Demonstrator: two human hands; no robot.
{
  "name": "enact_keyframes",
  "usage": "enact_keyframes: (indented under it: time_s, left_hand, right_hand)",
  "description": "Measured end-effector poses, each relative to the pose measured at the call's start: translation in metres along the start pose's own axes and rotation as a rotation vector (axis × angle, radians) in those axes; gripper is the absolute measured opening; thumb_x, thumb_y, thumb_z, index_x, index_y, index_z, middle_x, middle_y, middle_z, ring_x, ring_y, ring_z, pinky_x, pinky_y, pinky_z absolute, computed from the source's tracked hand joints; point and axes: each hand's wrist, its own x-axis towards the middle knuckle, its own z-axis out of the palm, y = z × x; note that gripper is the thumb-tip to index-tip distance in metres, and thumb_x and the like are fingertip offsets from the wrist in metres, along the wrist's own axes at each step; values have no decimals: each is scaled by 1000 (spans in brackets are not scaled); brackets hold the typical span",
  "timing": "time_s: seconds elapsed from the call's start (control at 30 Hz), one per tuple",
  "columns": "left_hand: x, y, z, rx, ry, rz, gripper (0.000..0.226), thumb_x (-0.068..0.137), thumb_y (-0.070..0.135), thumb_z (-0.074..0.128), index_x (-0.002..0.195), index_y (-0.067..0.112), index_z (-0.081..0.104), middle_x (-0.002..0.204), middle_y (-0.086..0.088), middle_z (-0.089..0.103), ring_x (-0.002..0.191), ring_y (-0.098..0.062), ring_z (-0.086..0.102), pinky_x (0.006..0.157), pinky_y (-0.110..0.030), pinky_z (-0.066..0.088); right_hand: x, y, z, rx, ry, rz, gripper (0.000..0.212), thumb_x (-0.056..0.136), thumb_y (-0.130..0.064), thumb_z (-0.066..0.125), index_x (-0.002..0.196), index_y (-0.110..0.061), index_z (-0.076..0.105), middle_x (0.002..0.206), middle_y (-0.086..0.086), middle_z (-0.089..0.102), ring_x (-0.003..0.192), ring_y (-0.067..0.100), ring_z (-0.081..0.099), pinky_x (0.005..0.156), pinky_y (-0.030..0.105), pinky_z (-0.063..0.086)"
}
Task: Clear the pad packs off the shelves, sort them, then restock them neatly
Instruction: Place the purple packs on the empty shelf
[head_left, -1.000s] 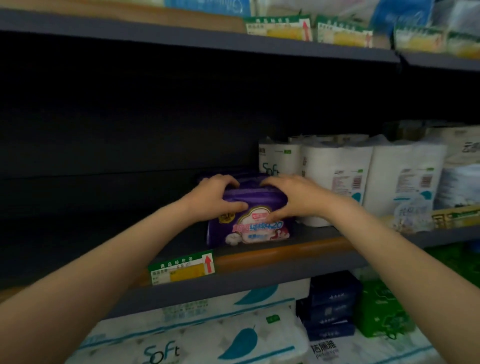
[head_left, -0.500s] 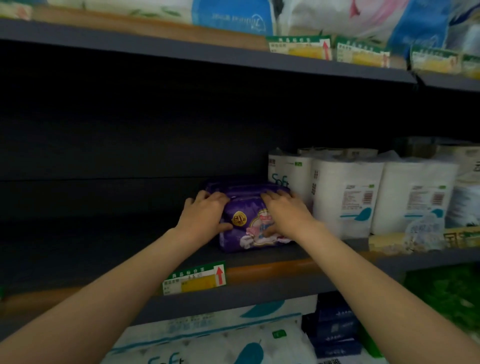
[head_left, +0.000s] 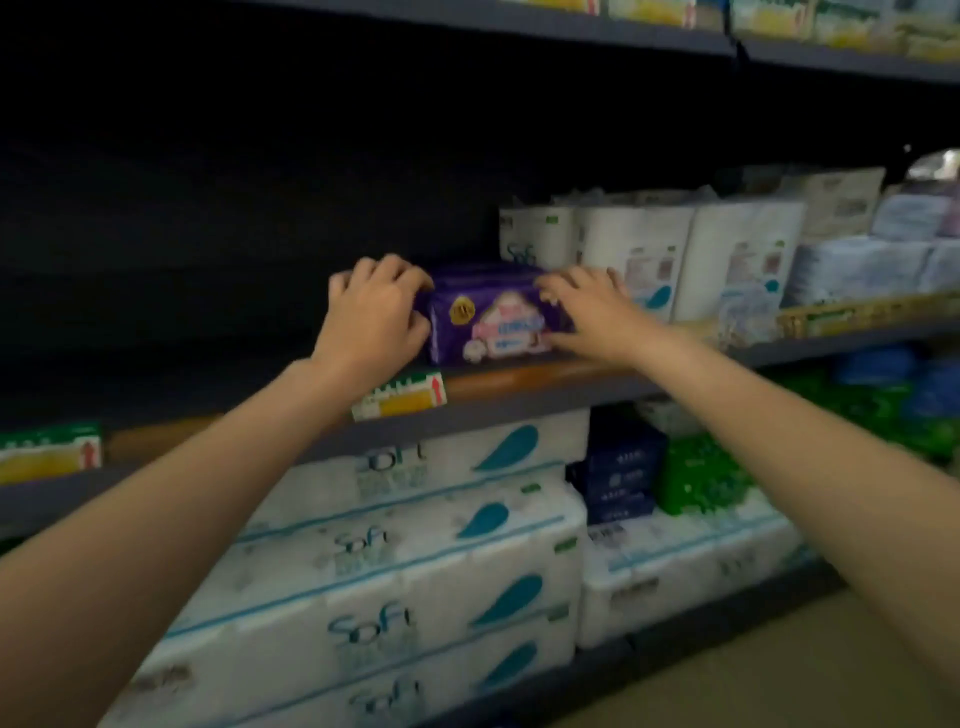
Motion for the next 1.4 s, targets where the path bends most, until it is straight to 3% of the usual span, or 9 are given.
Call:
enact_keyframes:
  time_s: [0.3,0.53,0.67,0.77,0.87,0.97,1.13,1.27,1.4]
  left_hand:
    - [-91,80,92,-390,-52,264,33,75,19,42,99,9,62,100,-10,59,94,-21,41,75,-31,26]
    - [-238,152,226,-551,-763,163,44,75,27,44,112,8,61,114,-14,61,102,-32,58,91,-41,43]
    - [-310,179,261,-555,-1137,247,39,88,17,53,127,13,48,118,-6,59,102,-21,58,89,-34,44]
    - [-350,185,276,-491,-1326,290,42,90,16,51,131,15,42,116,-4,59,102,-20,57,90,-30,42]
    - [-366,182,287,-478,-1378,260,45,90,16,53,133,14,41,117,-6,60,101,-23,58,87,-32,45]
    - [-369,181,289,-482,-1368,193,45,90,15,54,133,11,40,117,-9,59,102,-25,57,86,-33,46]
    - [-353,174,283,-660,-1401,44,58,86,13,63,137,9,36,128,-11,50,105,-21,54,87,-25,44]
    - [-296,169,255,-837,-1402,-140,80,79,22,74,142,15,26,129,1,40,110,-11,44,87,-15,36]
    - [-225,168,215,-1033,-1229,-296,80,53,43,87,119,23,48,114,4,60,101,-8,58,88,-17,46]
  right_hand:
    - [-139,45,62,37,-166,167,57,90,-30,58,141,-18,35,139,12,35,127,32,30,103,44,26]
    - [-318,55,213,233,-894,403,66,83,-37,68,138,-14,40,140,12,43,125,28,43,98,28,36]
    - [-392,28,277,412,-1177,254,77,80,-40,71,142,-15,34,138,6,42,124,22,40,92,20,34]
    - [-448,1,326,208,-1357,-19,82,79,-42,71,144,-18,28,138,10,39,124,27,41,98,33,36]
    - [-482,-9,356,-10,-1341,-203,92,81,-39,69,149,-15,12,145,13,32,129,30,35,105,42,28]
    - [-489,-9,372,-4,-1285,-195,88,85,-34,65,149,-13,9,144,14,34,127,31,38,105,43,28]
    - [-426,16,359,455,-1299,184,60,79,-15,71,129,-16,37,111,6,53,95,19,51,76,27,44]
    - [-334,56,295,791,-1290,352,60,76,-9,76,124,-21,43,126,3,57,101,16,58,83,29,53]
    - [-267,78,202,1007,-1157,388,56,79,-5,71,125,-24,44,119,-4,60,101,11,62,81,26,56]
